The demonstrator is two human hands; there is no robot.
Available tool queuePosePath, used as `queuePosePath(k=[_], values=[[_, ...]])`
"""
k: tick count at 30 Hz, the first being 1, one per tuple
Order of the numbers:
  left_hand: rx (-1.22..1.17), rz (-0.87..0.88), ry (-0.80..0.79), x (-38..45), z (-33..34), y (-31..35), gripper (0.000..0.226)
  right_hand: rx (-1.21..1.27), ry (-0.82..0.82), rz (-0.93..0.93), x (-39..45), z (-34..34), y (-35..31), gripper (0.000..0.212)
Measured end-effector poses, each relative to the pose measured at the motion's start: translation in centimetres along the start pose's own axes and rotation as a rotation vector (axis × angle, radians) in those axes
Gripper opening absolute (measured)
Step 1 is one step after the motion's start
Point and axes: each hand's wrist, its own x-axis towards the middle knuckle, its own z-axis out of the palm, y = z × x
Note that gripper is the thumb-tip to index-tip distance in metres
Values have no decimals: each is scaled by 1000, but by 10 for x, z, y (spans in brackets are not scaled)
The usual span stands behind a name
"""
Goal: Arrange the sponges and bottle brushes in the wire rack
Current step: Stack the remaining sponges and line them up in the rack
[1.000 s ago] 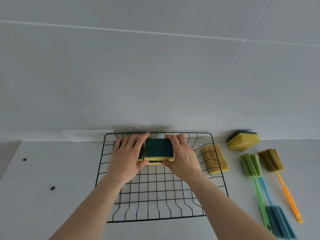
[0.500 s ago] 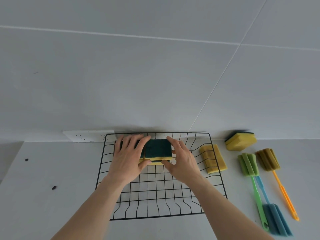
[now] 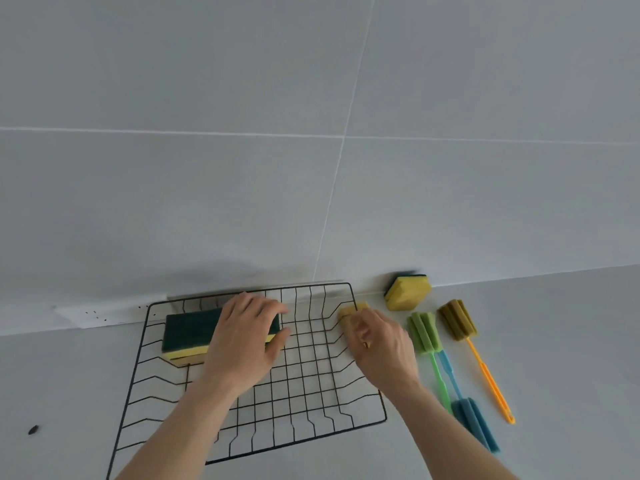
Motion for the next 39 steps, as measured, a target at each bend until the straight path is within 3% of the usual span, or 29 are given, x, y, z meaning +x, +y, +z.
queuePosePath(k=[8,11,17,20,23,27,33,39], values=[[-21,72,-97,35,43,112,37,-40,1,104,4,-65,95,19],[110,83,-164,48,66,147,48,-86,-15,56,19,-82,123,28],[516,-4,-356,58,109,180,67,-189,-224,-117,67,-83,147,71],[577,-8,-404,58,120,185,73,-224,-299,-204,83,-71,147,81],[481,52,-427,59,125,189,72,-248,-275,-168,85,-62,149,77],[322,85,-450,59,133,202,61,-128,-125,-50,83,-59,155,57],[-136,-87,-295,48,147,219,56,90,-68,115,76,-66,194,44],[-679,-349,-167,44,155,228,30,190,-86,158,72,-76,218,63]])
